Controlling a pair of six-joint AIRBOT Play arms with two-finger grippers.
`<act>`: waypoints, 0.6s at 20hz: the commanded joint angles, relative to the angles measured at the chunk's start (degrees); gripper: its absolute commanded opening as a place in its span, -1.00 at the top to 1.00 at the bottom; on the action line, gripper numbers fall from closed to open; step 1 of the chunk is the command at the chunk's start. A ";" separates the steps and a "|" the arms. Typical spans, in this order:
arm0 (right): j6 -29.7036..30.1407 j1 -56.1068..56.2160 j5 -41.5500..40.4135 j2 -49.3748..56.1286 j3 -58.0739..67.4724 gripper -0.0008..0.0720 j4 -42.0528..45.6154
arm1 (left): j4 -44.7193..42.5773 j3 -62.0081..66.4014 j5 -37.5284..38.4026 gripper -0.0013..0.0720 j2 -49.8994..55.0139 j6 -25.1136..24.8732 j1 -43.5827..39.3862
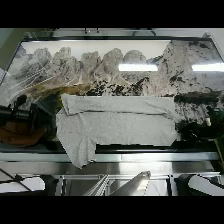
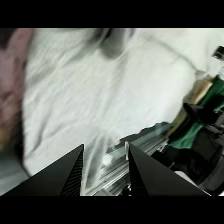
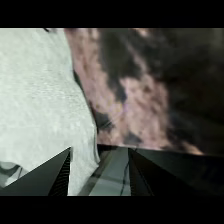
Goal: Fold the shirts.
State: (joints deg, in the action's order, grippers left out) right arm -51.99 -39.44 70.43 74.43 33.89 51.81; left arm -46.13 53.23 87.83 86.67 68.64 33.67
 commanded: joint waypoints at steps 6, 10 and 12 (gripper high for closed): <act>5.44 10.84 -5.27 8.26 -3.21 0.09 -7.63 | -11.32 -18.88 -3.98 0.16 -13.75 5.60 1.33; 5.51 10.84 -1.57 8.44 -3.10 0.11 -7.74 | -11.37 -24.28 -5.68 0.16 -16.33 6.91 1.29; 5.27 10.99 -1.46 8.44 -3.10 0.11 -7.96 | -11.34 -26.86 -8.83 0.16 -16.59 6.86 1.29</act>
State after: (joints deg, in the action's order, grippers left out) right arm -47.03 -28.97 71.79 82.52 30.81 44.07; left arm -56.93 30.13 82.43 71.31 75.05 34.94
